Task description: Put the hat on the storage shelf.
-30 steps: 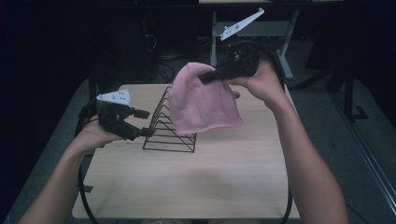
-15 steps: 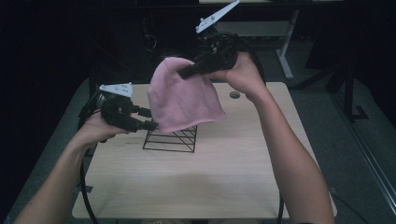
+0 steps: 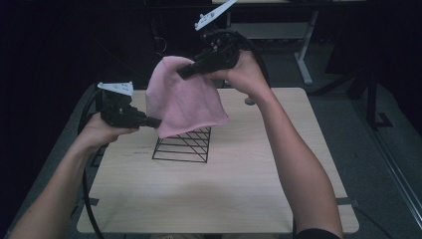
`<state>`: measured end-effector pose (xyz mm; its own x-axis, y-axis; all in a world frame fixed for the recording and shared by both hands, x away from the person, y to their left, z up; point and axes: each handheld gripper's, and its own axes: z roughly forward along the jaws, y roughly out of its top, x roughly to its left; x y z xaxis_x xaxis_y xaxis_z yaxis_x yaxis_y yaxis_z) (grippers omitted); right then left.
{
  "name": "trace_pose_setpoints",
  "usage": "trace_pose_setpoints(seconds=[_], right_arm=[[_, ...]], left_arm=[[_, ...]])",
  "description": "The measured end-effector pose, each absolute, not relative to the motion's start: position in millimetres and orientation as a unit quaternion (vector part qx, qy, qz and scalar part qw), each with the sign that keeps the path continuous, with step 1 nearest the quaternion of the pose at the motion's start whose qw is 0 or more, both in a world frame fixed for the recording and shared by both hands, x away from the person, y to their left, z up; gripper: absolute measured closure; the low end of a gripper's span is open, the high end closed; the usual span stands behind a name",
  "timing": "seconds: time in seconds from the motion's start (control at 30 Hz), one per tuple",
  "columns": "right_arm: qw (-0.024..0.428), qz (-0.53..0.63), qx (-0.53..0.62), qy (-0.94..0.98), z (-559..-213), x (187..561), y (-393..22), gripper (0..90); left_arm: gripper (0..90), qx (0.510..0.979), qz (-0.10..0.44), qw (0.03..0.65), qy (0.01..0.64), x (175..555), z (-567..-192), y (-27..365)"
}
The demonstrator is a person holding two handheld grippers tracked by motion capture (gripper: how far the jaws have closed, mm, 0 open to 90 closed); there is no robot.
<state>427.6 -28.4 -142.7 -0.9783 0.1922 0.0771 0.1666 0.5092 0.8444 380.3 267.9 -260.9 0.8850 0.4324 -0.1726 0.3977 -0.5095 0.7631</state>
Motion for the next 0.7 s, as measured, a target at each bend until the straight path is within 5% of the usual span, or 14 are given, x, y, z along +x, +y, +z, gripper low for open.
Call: trace_pose_setpoints(seconds=[0.7], right_arm=[[0.023,0.488,0.152,0.859,-162.6,456.5,-21.0,76.9]], left_arm=[[83.6,0.878,0.07,0.383,0.279,410.9,-262.5,277.4]])
